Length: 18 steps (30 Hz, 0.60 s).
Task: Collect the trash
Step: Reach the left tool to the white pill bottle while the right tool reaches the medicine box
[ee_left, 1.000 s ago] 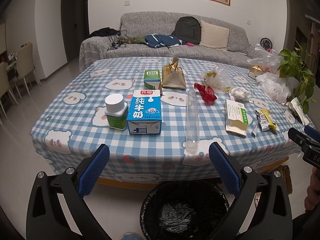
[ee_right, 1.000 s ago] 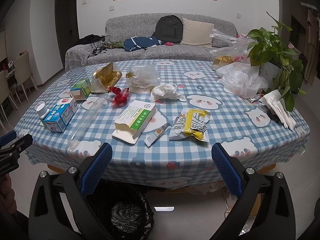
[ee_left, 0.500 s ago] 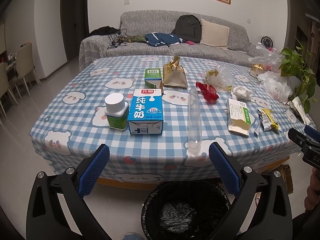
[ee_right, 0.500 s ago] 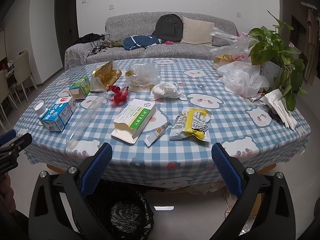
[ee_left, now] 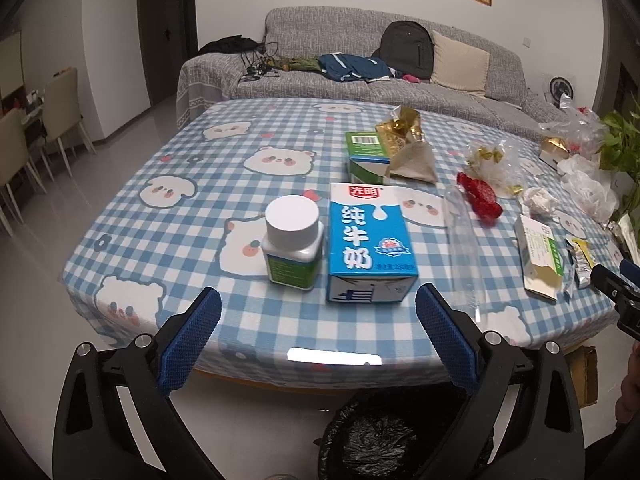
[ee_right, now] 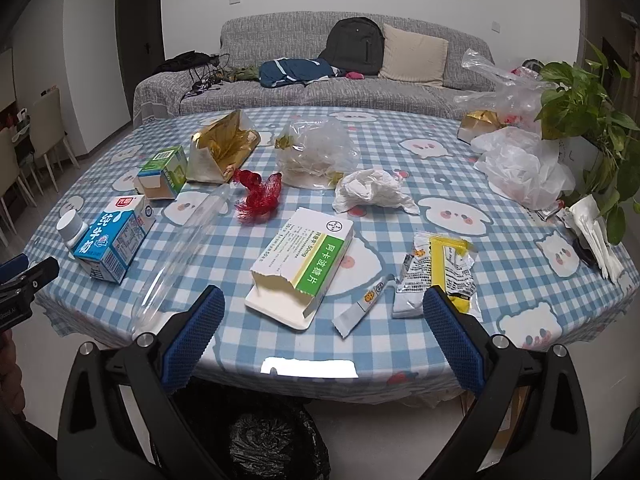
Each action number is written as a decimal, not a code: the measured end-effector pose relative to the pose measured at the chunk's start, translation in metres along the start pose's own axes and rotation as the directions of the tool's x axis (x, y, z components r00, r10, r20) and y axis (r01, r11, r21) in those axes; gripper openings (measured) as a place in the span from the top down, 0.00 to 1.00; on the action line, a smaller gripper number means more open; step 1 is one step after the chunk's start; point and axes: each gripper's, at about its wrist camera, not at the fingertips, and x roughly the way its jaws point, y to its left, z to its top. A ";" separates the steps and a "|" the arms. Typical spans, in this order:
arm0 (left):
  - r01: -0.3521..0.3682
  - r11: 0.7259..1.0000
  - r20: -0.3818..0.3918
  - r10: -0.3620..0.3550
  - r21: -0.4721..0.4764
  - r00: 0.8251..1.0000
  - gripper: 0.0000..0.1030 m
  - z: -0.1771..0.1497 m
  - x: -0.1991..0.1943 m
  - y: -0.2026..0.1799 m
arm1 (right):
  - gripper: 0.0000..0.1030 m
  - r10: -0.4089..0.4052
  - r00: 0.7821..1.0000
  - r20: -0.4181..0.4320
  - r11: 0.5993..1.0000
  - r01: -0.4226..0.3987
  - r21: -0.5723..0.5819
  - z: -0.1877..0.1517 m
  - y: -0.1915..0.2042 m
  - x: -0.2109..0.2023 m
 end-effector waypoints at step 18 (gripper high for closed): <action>0.003 0.999 -0.053 -0.005 -0.033 0.999 0.21 0.038 0.064 0.036 | 0.20 -0.017 0.993 -0.119 0.999 0.023 0.048 0.026 0.012 0.079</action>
